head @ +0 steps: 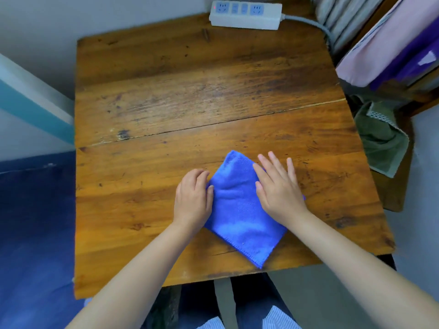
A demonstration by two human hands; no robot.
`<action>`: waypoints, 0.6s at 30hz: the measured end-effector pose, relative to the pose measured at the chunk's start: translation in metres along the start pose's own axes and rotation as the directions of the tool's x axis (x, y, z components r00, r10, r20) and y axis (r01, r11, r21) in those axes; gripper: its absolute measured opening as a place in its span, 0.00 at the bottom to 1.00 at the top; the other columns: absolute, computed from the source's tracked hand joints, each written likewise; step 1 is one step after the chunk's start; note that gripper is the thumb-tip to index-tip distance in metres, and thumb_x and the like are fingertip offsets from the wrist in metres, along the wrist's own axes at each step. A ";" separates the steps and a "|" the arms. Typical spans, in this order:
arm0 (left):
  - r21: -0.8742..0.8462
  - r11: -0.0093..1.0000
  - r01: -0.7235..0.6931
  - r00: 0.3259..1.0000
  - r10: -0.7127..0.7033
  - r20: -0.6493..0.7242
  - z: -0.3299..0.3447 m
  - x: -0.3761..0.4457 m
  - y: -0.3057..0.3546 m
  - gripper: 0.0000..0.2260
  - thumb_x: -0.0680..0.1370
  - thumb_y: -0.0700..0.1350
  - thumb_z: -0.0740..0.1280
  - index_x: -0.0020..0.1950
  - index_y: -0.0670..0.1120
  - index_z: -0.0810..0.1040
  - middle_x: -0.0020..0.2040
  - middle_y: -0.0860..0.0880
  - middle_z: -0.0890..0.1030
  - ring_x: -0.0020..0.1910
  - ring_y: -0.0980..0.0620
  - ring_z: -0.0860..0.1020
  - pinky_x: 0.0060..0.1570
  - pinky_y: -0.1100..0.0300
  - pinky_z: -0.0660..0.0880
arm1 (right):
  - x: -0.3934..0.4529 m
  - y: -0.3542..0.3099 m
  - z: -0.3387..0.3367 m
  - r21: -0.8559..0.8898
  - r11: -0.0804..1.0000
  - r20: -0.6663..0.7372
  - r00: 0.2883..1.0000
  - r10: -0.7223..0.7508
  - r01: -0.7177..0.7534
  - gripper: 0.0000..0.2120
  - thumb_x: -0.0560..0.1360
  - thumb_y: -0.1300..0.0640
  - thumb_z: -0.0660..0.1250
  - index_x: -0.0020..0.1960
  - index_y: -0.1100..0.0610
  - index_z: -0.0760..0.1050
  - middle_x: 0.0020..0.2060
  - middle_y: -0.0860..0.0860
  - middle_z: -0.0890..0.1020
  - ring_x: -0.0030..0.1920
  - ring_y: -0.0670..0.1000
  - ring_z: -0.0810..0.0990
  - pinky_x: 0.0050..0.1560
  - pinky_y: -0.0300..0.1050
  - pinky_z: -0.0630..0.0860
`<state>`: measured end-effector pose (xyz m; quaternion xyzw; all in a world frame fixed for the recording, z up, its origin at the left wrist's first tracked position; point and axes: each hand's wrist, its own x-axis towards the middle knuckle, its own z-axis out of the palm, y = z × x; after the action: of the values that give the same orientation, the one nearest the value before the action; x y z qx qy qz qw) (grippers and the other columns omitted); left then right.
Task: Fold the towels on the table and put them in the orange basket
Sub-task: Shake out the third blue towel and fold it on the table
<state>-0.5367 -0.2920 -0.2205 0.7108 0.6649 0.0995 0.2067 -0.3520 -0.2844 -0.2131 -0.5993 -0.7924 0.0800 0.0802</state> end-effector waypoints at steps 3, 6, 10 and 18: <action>0.128 0.992 -0.007 0.999 0.001 0.044 0.003 -0.019 -0.008 0.21 0.73 0.45 0.56 0.53 0.32 0.79 0.51 0.34 0.81 0.51 0.34 0.80 0.44 0.44 0.78 | 0.033 -0.012 0.005 0.043 0.985 0.144 0.974 -0.173 0.169 0.22 0.74 0.57 0.59 0.66 0.63 0.69 0.68 0.59 0.70 0.69 0.64 0.65 0.66 0.68 0.57; 0.199 0.977 0.071 0.989 -0.095 0.116 0.013 -0.032 -0.011 0.20 0.75 0.46 0.61 0.61 0.34 0.75 0.61 0.35 0.76 0.62 0.34 0.73 0.56 0.40 0.72 | 0.055 -0.008 0.022 0.004 0.965 0.376 0.894 -0.245 0.263 0.25 0.80 0.49 0.50 0.74 0.55 0.51 0.76 0.51 0.50 0.76 0.54 0.45 0.73 0.55 0.40; 0.267 0.949 0.165 0.965 -0.212 0.157 0.023 -0.039 -0.010 0.25 0.67 0.49 0.74 0.59 0.36 0.77 0.60 0.39 0.79 0.60 0.40 0.76 0.54 0.41 0.74 | 0.071 0.002 0.032 0.053 0.984 0.515 0.839 -0.175 0.172 0.26 0.80 0.47 0.48 0.75 0.51 0.46 0.76 0.49 0.45 0.75 0.51 0.40 0.73 0.53 0.38; 0.281 0.923 0.263 0.936 -0.314 0.156 0.019 -0.041 -0.008 0.17 0.77 0.52 0.60 0.62 0.44 0.70 0.56 0.46 0.75 0.55 0.45 0.73 0.53 0.54 0.68 | 0.076 -0.005 0.012 0.128 0.989 0.460 0.878 -0.128 0.077 0.23 0.76 0.60 0.56 0.71 0.56 0.61 0.69 0.54 0.67 0.70 0.54 0.63 0.68 0.51 0.60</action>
<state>-0.5399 -0.3353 -0.2359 0.6315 0.7460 -0.0900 0.1911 -0.3796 -0.2131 -0.2214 -0.5145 -0.8136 0.2596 -0.0771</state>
